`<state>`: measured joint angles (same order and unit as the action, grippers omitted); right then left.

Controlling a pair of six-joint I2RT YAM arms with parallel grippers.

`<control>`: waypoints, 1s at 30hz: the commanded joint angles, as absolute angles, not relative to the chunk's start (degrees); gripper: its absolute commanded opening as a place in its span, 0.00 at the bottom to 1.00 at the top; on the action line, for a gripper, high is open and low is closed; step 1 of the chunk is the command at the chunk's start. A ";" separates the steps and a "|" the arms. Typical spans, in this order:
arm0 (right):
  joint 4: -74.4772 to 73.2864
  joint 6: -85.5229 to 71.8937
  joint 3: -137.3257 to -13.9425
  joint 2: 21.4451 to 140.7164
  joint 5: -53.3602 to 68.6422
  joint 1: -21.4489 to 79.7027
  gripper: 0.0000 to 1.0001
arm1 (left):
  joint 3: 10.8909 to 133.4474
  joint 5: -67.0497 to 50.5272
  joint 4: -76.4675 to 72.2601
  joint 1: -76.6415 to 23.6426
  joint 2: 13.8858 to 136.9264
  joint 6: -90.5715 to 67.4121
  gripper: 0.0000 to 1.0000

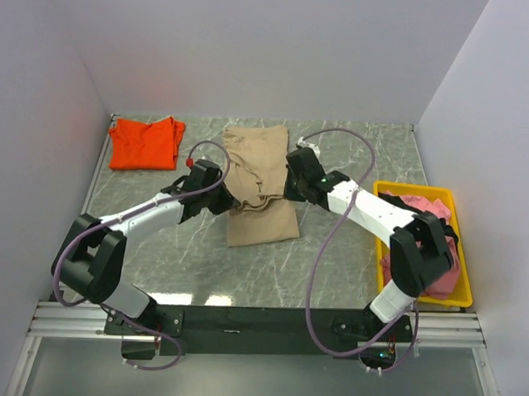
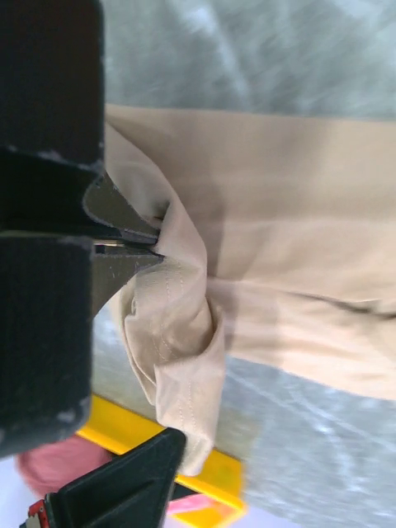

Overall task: Fold and stack the t-shirts
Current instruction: Fold the tshirt

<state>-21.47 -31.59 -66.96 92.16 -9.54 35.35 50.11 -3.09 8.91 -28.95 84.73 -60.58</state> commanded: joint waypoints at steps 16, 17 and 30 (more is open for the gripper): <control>-20.04 -28.39 -82.96 108.19 -5.54 29.97 0.00 | 64.95 2.46 9.49 -24.08 98.96 -57.30 0.00; -20.56 -28.56 -83.66 108.63 -5.54 29.88 0.00 | 65.04 2.81 9.49 -24.00 99.14 -57.39 0.00; -22.24 -28.74 -85.88 107.94 -10.37 29.35 0.70 | 68.47 4.83 13.54 -23.20 98.72 -57.04 0.97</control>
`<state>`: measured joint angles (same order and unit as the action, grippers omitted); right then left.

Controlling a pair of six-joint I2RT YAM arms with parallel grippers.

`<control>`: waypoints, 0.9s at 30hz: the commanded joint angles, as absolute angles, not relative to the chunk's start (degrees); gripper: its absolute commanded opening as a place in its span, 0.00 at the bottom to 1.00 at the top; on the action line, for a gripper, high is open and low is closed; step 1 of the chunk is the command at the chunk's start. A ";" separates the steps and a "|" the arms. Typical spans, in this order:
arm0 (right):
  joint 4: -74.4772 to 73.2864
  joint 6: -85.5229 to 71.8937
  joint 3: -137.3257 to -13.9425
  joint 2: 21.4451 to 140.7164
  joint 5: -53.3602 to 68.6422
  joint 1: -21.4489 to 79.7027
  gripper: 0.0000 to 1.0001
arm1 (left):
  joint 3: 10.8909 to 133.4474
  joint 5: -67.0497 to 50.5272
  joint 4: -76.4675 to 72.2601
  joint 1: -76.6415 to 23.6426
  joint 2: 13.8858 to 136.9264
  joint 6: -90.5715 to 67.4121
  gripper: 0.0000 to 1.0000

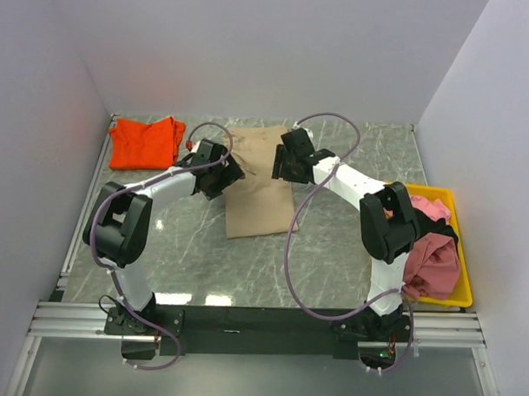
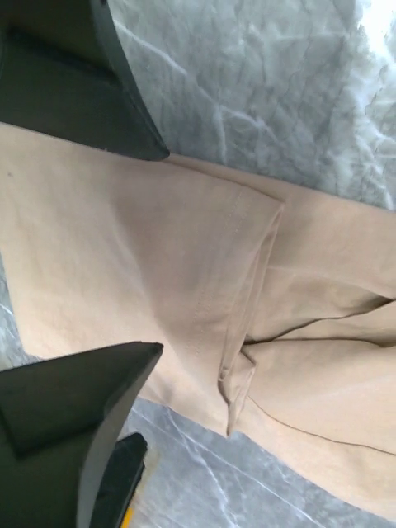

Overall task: Fold and stack the t-shirts
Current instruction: Fold the tshirt

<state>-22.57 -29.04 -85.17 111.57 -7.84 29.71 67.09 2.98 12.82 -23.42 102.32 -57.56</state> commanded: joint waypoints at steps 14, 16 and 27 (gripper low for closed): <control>-17.32 -32.52 -59.95 91.68 2.54 29.27 0.72 | 46.69 -2.02 13.80 -27.68 84.55 -55.46 0.99; -16.26 -33.48 -57.15 90.71 3.51 29.27 0.72 | 44.75 -3.07 12.93 -28.82 83.32 -55.89 0.99; -12.48 -35.86 -51.50 92.46 2.37 29.27 0.53 | 37.97 -4.39 9.40 -31.46 83.57 -60.03 0.65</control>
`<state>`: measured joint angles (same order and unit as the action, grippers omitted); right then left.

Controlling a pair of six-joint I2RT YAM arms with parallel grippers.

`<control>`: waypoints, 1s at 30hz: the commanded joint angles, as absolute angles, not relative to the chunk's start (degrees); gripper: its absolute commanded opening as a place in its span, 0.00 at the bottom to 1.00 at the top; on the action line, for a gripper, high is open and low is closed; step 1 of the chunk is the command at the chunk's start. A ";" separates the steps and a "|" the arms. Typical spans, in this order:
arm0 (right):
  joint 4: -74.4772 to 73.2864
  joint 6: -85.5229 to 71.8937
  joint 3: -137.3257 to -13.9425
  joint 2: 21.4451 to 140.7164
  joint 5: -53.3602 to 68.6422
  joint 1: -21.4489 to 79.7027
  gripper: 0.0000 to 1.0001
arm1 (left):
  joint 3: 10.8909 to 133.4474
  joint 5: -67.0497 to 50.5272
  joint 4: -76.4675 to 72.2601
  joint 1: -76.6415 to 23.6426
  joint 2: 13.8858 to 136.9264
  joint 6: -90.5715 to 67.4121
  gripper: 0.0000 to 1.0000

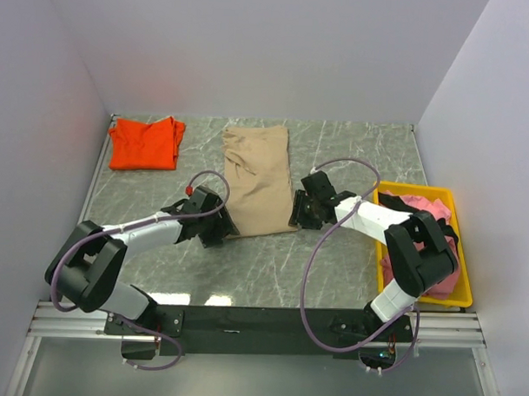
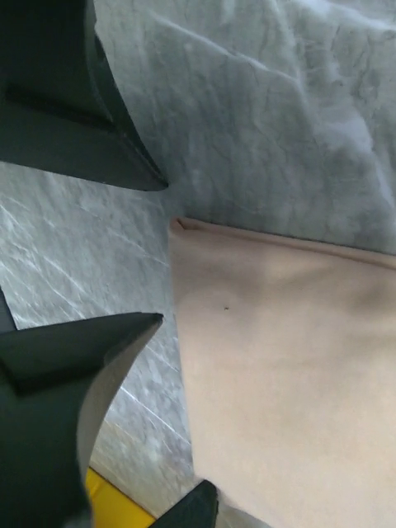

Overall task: Fold and stack the t-shirts
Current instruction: Fold the tshirt

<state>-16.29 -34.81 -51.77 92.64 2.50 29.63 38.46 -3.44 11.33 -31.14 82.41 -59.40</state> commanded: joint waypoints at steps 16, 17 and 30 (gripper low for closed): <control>-10.28 -37.26 -47.99 94.04 4.04 29.27 0.16 | 38.85 -0.96 9.24 -32.08 90.26 -60.12 0.01; -10.20 -37.27 -47.64 93.69 4.57 29.27 0.10 | 38.59 -1.05 9.23 -32.08 89.65 -60.12 0.00; -18.19 -39.02 -31.58 76.30 11.94 33.65 0.00 | 28.04 -4.65 17.39 -43.67 70.94 -66.35 0.00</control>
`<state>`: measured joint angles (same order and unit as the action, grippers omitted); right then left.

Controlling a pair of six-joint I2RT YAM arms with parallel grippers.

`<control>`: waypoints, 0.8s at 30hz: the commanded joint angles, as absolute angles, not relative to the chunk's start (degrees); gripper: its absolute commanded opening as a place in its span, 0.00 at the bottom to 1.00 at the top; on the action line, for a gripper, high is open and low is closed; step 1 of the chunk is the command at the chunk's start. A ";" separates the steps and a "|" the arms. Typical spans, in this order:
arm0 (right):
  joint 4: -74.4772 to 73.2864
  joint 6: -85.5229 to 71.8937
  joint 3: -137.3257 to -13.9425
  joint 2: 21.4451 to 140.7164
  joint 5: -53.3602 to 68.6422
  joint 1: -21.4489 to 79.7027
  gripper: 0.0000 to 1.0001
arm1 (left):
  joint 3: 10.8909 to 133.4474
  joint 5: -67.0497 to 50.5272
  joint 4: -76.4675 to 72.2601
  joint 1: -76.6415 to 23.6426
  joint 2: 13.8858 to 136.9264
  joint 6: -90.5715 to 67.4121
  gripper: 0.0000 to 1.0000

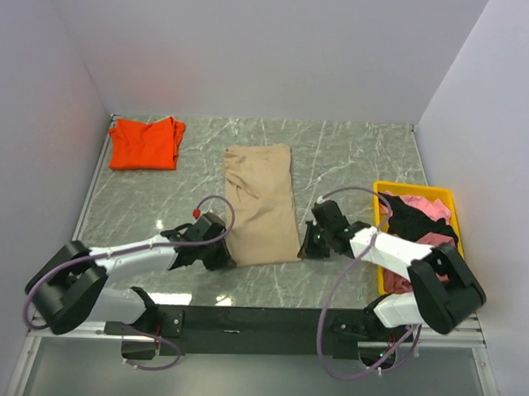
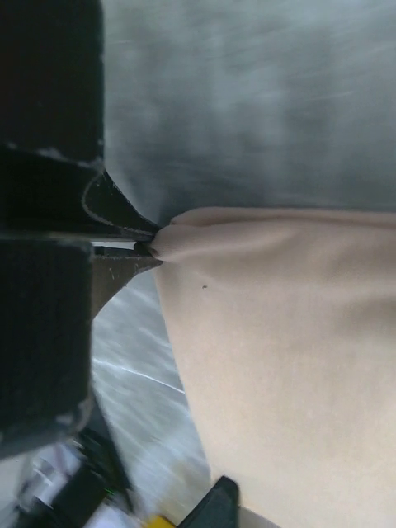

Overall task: Fold and stack the t-shirts
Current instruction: Fold the tshirt

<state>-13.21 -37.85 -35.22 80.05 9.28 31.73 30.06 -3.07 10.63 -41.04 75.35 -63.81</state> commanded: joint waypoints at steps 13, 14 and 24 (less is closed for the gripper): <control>-28.82 -39.91 -40.07 60.12 2.12 37.44 0.00 | 36.27 -1.59 19.77 -49.13 60.99 -61.19 0.01; -29.26 -39.64 -41.21 60.38 0.37 37.01 0.00 | 37.86 -0.36 21.25 -48.96 61.69 -60.39 0.01; -23.91 -35.69 -55.71 68.10 -5.53 33.58 0.00 | 44.56 5.98 14.87 -37.19 63.10 -53.79 0.01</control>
